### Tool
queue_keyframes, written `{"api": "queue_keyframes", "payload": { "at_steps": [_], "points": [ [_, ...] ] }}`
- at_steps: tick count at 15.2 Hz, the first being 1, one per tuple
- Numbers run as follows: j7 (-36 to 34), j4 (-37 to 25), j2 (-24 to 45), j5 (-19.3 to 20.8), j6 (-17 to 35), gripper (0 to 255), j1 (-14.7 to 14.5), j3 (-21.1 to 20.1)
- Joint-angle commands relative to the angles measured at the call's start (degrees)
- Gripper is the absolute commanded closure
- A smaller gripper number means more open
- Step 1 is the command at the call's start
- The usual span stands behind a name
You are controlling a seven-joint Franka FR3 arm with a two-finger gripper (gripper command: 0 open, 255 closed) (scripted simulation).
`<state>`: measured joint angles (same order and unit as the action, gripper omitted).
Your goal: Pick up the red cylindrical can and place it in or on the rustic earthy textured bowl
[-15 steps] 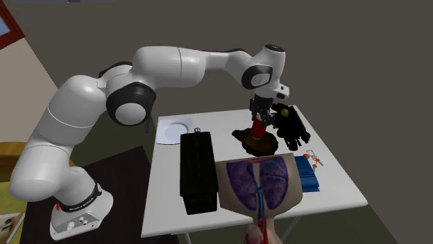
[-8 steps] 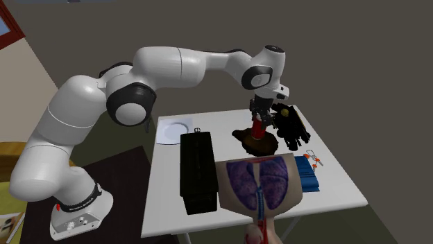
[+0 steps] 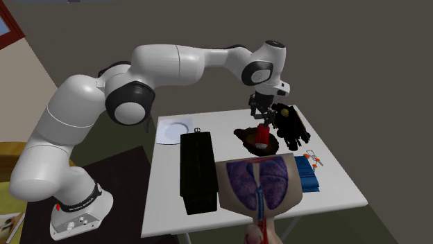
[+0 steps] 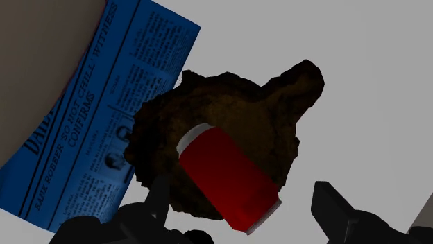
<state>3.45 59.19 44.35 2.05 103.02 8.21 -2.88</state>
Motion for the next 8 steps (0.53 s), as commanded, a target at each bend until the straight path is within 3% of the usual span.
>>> {"api": "queue_keyframes", "payload": {
  "at_steps": [1, 8],
  "points": [
    [0.1, -4.4, 0.5, 0.0, -3.9, 0, 0.0, 0.0],
    [0.1, -6.4, 0.8, 0.0, -5.6, 0, -0.1, 0.0]
  ]
}}
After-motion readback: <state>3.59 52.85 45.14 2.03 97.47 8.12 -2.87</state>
